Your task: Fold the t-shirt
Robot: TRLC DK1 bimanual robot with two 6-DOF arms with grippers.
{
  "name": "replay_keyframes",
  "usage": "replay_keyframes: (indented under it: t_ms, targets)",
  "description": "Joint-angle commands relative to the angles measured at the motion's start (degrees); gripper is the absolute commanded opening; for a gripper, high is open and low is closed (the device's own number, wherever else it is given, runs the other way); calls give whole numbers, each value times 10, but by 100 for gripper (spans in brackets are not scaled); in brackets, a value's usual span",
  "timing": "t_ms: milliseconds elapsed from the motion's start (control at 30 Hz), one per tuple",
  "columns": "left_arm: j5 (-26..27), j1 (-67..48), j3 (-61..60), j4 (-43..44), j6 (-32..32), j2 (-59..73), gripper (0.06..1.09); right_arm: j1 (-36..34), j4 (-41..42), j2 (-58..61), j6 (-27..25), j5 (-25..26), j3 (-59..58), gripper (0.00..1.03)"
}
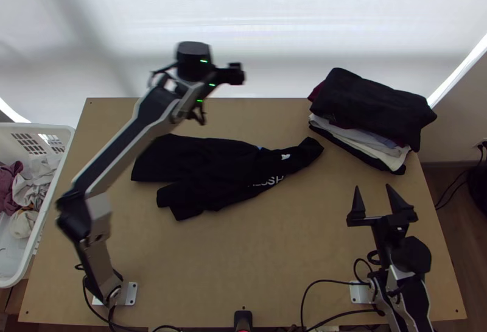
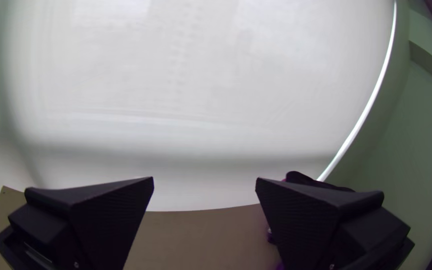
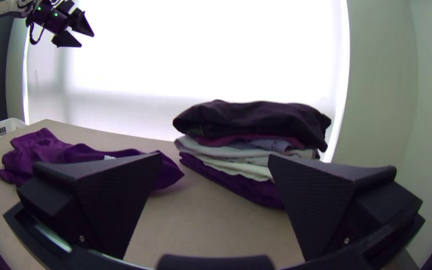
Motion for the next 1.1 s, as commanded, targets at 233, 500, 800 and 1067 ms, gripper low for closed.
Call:
replay_keyframes:
  t_ms: [233,500,800,1067]
  targets:
    - [27,132,-182,7,17,-202,105,93,-24,200,-54,-1,208,99]
    - [86,254,-362,25,15,-344,105,221,-125,452,-55,-1,406,99]
    - [148,373,-461,34,27,-448,105,342,-248,729,-55,-19,629,99]
    - [208,460,-480,24,30,-475,105,355,-384,975,-45,-184,864,99]
